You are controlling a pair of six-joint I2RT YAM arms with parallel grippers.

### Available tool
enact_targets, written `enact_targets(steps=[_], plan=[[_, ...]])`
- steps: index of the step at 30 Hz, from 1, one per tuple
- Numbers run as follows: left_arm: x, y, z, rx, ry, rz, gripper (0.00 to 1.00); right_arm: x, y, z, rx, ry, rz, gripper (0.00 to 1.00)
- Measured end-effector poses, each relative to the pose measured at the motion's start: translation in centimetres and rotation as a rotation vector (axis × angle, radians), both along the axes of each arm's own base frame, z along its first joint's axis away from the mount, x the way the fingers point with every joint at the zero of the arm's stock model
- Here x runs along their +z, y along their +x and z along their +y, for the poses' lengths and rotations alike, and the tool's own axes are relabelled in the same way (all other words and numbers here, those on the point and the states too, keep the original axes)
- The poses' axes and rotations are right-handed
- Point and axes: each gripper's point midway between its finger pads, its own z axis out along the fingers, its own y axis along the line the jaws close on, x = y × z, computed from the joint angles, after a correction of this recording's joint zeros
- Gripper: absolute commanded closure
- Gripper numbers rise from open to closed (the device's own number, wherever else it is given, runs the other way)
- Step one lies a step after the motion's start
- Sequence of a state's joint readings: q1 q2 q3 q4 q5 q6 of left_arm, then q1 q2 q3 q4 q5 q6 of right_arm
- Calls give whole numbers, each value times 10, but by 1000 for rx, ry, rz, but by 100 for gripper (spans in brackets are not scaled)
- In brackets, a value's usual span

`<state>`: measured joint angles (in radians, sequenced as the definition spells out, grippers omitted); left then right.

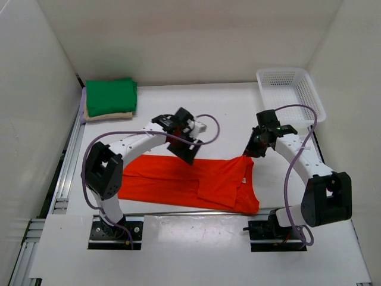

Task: Fold and stack the t-shirts
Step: Rotate the tshirt 90 degrees

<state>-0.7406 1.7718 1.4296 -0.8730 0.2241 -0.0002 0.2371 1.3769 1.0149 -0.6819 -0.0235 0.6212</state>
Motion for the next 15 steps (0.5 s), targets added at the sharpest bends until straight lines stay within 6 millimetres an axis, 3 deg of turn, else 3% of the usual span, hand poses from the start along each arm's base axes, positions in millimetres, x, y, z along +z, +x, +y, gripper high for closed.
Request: enact_targets(steps=[4, 7, 11, 15], plan=[[-35, 42, 83, 238, 123, 0, 22, -20, -14, 22, 58, -2, 73, 85], [-53, 63, 151, 414, 242, -25, 22, -45, -21, 36, 77, -10, 158, 88], [-68, 65, 226, 590, 383, -31, 22, -91, -26, 36, 38, -48, 309, 91], [-79, 57, 288, 751, 463, 2, 22, -93, -11, 46, 15, -25, 389, 93]])
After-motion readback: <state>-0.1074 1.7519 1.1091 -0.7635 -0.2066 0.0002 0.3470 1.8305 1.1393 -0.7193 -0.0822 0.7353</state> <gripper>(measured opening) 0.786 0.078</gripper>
